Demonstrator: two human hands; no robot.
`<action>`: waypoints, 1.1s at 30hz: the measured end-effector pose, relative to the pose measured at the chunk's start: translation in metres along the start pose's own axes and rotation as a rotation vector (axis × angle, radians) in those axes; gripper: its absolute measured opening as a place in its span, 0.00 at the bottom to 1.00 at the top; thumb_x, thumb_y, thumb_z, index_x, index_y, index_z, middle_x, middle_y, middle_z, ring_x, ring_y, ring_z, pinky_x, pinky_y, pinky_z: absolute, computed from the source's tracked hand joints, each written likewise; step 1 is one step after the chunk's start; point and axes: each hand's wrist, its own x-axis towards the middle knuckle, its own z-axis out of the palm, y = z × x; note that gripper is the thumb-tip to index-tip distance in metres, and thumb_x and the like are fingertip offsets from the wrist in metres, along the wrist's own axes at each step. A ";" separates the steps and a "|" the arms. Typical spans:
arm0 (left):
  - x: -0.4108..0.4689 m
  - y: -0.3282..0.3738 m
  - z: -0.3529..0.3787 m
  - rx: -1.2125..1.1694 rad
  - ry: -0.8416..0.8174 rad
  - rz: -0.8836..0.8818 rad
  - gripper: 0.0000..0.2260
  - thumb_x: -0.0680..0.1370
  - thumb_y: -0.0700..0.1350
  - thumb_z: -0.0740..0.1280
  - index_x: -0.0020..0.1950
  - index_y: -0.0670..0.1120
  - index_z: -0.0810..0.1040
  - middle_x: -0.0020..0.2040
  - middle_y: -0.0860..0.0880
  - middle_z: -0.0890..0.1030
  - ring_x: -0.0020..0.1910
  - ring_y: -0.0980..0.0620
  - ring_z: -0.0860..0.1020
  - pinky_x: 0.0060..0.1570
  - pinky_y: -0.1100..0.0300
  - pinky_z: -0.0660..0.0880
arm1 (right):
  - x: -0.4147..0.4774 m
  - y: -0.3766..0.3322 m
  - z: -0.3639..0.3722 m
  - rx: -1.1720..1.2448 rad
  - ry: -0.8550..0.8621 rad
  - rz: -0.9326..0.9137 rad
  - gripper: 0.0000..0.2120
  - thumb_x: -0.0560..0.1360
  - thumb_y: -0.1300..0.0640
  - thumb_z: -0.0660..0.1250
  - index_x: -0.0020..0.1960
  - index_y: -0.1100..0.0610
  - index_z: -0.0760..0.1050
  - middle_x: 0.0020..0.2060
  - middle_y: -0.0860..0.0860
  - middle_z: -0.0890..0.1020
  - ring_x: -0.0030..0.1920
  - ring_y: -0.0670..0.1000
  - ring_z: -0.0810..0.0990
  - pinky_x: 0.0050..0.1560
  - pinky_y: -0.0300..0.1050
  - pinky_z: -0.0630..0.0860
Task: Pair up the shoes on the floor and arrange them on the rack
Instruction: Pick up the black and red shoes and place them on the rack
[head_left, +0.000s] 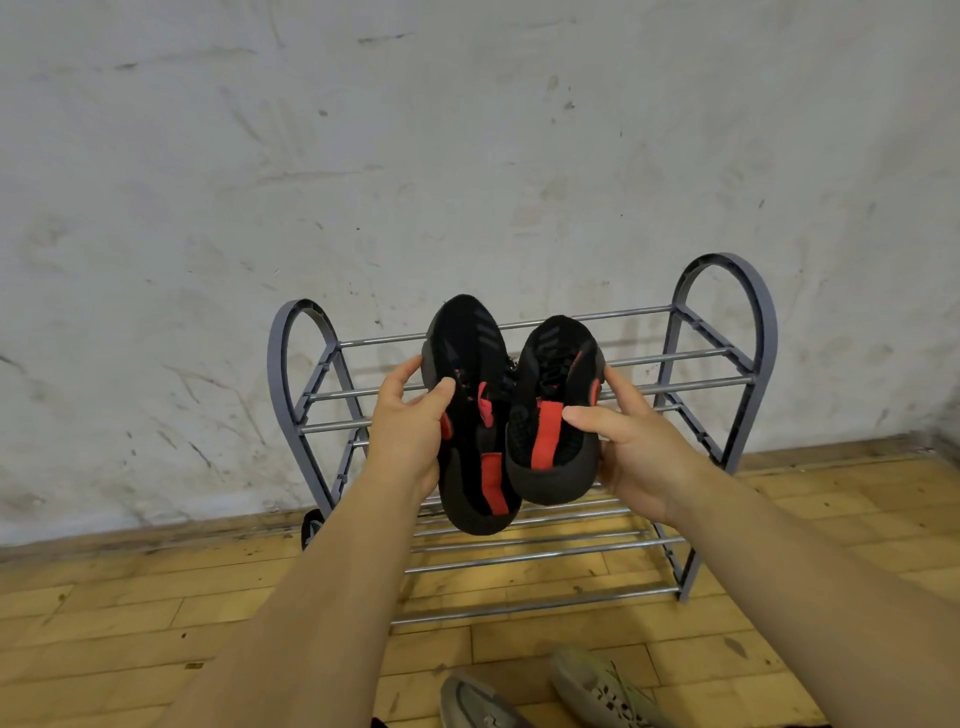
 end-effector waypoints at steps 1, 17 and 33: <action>-0.001 0.001 0.000 0.007 -0.038 0.003 0.22 0.81 0.37 0.70 0.71 0.56 0.74 0.51 0.42 0.88 0.50 0.42 0.87 0.49 0.43 0.85 | 0.000 0.001 0.001 -0.011 -0.021 0.002 0.36 0.77 0.66 0.70 0.77 0.39 0.64 0.60 0.55 0.85 0.59 0.61 0.85 0.50 0.54 0.80; -0.008 0.012 -0.023 0.220 -0.539 -0.100 0.45 0.77 0.25 0.64 0.77 0.71 0.63 0.68 0.41 0.78 0.65 0.35 0.79 0.57 0.35 0.80 | 0.000 0.000 0.002 0.006 -0.034 0.003 0.31 0.78 0.66 0.69 0.75 0.42 0.68 0.59 0.54 0.86 0.58 0.59 0.86 0.54 0.53 0.79; -0.017 0.000 -0.014 0.230 -0.001 0.000 0.16 0.84 0.50 0.66 0.72 0.54 0.74 0.60 0.45 0.84 0.54 0.46 0.86 0.57 0.43 0.83 | -0.011 -0.005 0.014 0.130 0.074 0.078 0.12 0.83 0.52 0.66 0.66 0.43 0.77 0.58 0.46 0.86 0.57 0.60 0.85 0.48 0.57 0.84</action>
